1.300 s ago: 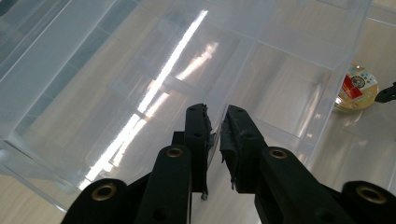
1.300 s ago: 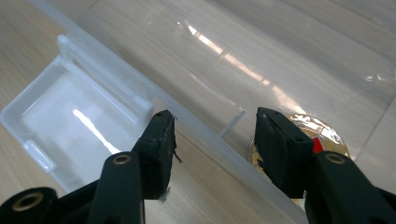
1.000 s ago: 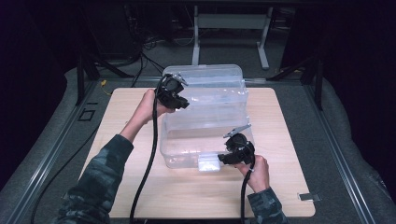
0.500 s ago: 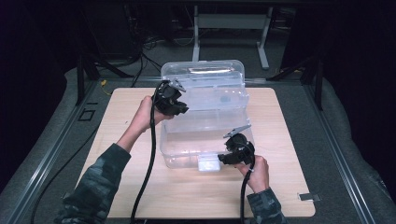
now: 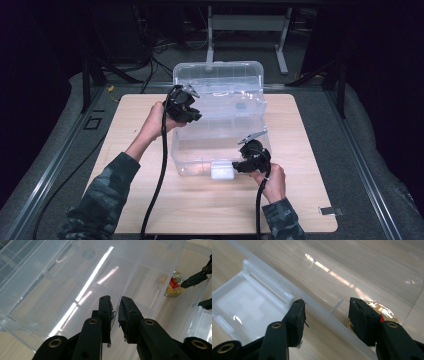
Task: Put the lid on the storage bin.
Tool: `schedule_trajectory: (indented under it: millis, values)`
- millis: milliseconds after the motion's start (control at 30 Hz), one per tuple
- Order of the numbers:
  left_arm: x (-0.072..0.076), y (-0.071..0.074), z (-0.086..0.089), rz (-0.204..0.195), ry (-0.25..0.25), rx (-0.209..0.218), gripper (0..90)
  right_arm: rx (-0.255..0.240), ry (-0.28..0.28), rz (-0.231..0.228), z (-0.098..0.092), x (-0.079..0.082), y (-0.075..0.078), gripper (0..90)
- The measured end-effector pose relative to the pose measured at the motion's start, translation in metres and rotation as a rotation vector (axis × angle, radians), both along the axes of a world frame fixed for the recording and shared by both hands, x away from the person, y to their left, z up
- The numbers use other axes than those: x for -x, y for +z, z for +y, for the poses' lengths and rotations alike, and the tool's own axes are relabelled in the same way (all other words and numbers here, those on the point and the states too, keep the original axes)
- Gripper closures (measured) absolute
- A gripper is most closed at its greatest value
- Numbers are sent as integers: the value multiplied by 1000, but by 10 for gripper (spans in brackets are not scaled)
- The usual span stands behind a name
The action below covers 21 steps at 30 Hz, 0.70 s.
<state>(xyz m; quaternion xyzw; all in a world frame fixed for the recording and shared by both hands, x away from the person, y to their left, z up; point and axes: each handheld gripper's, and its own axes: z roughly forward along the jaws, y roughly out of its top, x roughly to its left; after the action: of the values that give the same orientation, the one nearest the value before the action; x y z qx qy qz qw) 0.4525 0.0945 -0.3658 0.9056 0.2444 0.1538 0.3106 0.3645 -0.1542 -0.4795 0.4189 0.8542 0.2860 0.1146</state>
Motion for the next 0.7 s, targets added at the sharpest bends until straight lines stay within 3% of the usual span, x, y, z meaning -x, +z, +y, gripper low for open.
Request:
schedule_trajectory:
  millis: [700]
  values:
    - [-8, -3, -1, -1, 10, 2, 781, -2, -24, 8, 3, -18, 0, 474]
